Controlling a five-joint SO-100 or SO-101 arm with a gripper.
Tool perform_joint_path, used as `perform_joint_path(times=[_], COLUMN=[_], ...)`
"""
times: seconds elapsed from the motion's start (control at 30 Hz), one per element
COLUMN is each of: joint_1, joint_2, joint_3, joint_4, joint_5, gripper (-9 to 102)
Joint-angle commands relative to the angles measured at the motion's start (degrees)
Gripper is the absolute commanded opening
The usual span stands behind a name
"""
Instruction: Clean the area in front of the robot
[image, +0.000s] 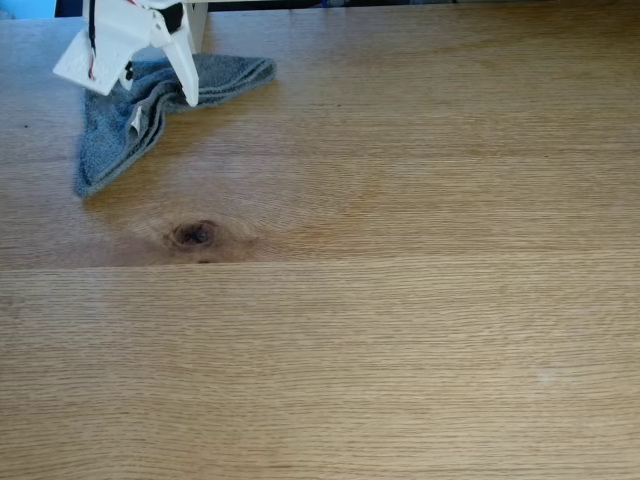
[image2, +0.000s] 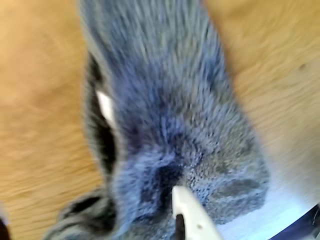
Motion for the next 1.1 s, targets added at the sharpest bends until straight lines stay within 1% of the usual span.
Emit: perform_joint_path(times=[0.0, 0.13, 0.33, 0.47, 0.57, 0.7, 0.8, 0.97, 1.07], joint_1=[-5.2, -14.1, -31.9, -43.0, -48.8, -51.2, -51.1, -49.9, -49.7], joint_2=[10.5, 18.0, 28.5, 31.6, 33.4, 35.7, 37.1, 41.3, 47.6], joint_3=[-0.4, -0.4, -0.4, -0.4, -0.3, -0.3, -0.3, -0.3, 0.0], joint_4=[1.9, 6.4, 13.5, 16.4, 17.8, 16.8, 15.7, 15.0, 20.2], joint_5=[2.6, 6.6, 14.2, 21.2, 28.3, 38.0, 41.9, 42.7, 40.6], gripper=[24, 13, 0, 0, 0, 0, 0, 0, 0])
